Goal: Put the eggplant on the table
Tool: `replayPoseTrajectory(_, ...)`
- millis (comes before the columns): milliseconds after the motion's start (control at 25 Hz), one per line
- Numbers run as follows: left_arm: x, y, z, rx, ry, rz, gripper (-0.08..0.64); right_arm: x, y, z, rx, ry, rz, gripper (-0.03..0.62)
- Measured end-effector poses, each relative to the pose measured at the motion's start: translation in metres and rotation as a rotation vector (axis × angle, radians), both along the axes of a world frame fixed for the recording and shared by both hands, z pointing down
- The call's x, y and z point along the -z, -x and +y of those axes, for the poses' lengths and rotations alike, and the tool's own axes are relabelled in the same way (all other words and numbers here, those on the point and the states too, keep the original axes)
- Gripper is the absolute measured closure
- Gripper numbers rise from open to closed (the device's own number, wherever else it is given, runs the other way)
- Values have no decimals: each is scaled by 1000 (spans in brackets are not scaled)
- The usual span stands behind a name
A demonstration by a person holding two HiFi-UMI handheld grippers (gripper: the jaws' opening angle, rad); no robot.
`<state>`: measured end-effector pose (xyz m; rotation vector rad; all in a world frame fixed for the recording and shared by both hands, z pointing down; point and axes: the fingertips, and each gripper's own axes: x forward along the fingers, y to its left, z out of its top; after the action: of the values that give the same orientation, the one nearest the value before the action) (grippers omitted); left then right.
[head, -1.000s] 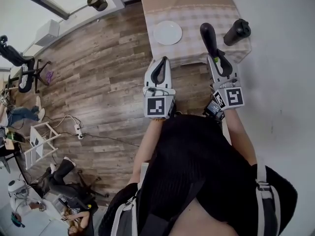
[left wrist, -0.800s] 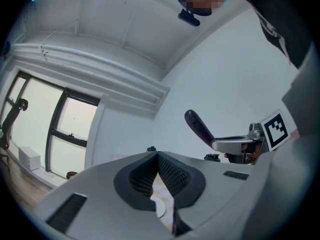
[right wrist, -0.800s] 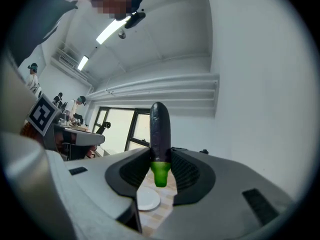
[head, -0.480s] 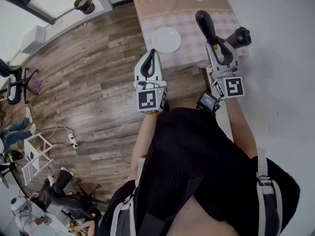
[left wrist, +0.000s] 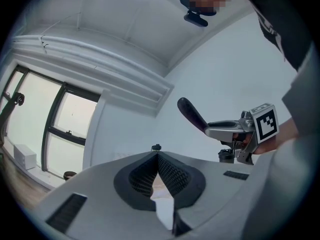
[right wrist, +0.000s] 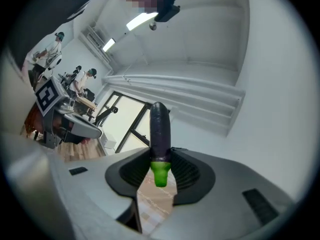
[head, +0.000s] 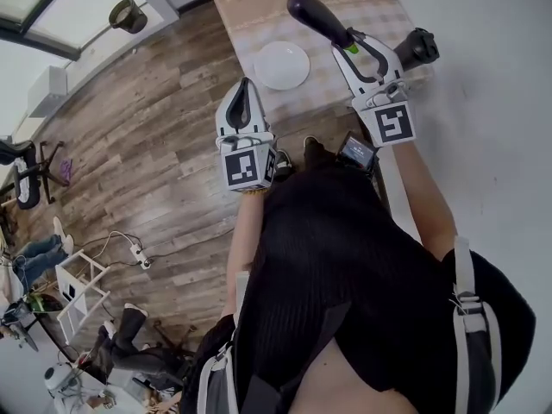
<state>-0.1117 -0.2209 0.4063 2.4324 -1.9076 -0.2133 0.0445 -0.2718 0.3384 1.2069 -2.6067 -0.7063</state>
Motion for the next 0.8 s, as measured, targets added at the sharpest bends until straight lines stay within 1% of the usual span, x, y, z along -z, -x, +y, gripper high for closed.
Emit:
replayPoseTrajectory(120,-2,-1,-7,0,1,-17,571,-11,6,-11,14,-18,52,456)
replayPoseTrajectory(280,-6,-6,-10,3,2,-29,571,-31,8,-22,30,2,67,456)
replayPoseTrajectory(400,-11,-2,-12,1,9,-35,571,-42,15,-25,41,7,90,456)
replayPoseTrajectory(480,2,-1,-6,0,7,-43,571,-38,18,-21,55,13,115,457)
replayPoseTrajectory(600,44,-6,13,1,2,-36,571,-6,18,-3,68,-19,206,456)
replayPoseTrajectory(640,48,-5,15,2,5,-36,571,-6,20,-1,71,-32,243,456)
replayPoseTrajectory(680,43,-4,12,2,10,-37,571,-15,23,-4,76,-39,269,456)
replayPoseTrajectory(800,16,-8,-4,5,23,-52,571,-53,24,-21,94,-37,307,456)
